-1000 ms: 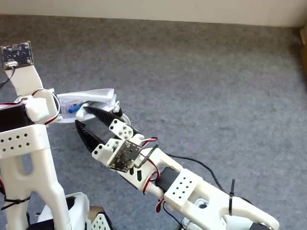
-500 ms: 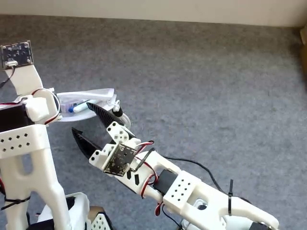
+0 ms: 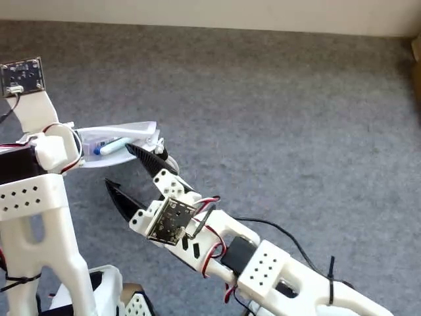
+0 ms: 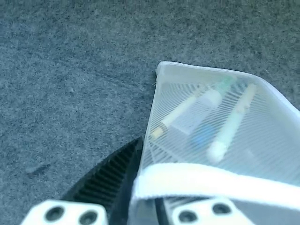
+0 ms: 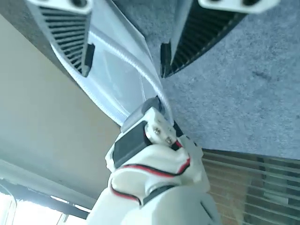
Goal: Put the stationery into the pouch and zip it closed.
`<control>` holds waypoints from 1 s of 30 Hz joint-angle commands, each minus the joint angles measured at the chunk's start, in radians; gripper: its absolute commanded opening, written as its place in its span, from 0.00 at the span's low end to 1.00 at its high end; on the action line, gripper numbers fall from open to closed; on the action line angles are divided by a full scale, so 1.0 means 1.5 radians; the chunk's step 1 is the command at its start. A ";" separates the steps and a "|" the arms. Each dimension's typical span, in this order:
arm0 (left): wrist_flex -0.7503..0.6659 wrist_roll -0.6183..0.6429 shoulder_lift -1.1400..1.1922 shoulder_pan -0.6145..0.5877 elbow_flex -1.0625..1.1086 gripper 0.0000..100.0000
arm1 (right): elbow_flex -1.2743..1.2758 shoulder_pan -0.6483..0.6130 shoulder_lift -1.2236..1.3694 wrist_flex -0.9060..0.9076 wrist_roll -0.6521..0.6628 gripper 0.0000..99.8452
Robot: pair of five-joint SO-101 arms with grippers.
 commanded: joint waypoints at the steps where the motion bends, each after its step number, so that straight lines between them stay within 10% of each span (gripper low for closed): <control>1: -0.018 0.008 0.009 0.014 0.003 0.01 | -0.014 0.012 -0.093 0.099 0.008 0.22; 30: -0.019 0.008 0.009 0.015 0.003 0.01 | 0.022 0.125 -0.200 0.328 -0.256 0.22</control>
